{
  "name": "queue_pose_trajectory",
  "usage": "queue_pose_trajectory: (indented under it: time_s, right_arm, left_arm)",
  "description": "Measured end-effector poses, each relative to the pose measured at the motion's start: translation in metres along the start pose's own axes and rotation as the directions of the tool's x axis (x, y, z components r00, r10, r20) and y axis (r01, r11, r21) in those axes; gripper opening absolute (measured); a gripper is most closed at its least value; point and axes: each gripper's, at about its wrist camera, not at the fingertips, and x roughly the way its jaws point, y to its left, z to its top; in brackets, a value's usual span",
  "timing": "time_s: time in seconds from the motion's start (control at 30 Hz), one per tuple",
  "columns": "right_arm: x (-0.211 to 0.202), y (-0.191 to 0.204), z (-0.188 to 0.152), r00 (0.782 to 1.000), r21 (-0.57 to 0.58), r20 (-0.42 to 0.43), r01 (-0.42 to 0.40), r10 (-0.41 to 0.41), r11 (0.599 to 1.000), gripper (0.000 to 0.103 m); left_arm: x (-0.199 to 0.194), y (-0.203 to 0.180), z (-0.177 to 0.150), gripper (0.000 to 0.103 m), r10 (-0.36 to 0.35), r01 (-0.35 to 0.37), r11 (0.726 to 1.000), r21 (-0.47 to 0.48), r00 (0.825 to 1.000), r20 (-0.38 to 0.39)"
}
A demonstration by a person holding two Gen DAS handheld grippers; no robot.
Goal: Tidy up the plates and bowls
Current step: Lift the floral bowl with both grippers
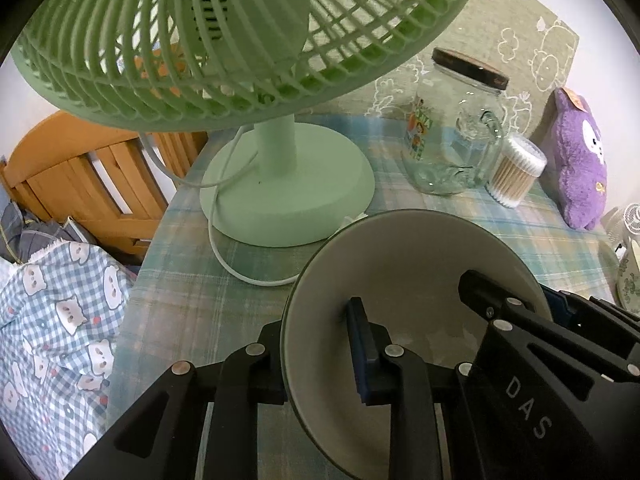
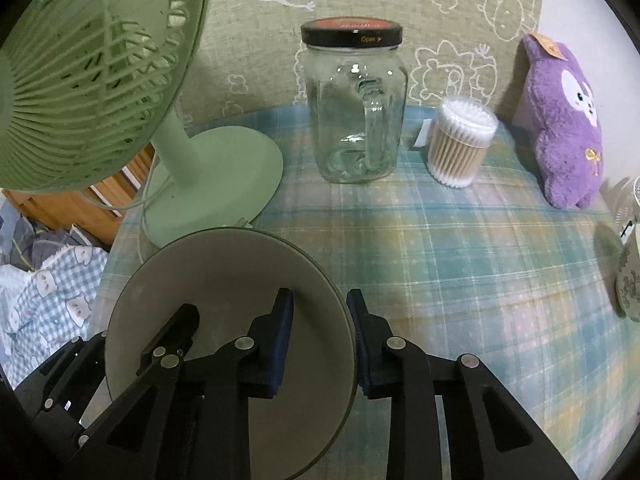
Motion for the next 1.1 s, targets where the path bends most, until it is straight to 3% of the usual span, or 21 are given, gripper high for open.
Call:
queue_pose_trajectory:
  time_s: [0.5, 1.1]
  right_arm:
    - [-0.074, -0.002, -0.011, 0.999, 0.015, 0.052, 0.013, -0.014, 1.0, 0.031]
    - [-0.186, 0.017, -0.063, 0.989, 0.038, 0.139, 0.035, -0.04, 0.999, 0.031]
  left_arm:
    - [-0.06, -0.007, -0.004, 0.021, -0.036, 0.035, 0.999, 0.005, 0.999, 0.041]
    - [-0.158, 0.001, -0.037, 0.021, -0.084, 0.082, 0.996, 0.021, 0.992, 0.096]
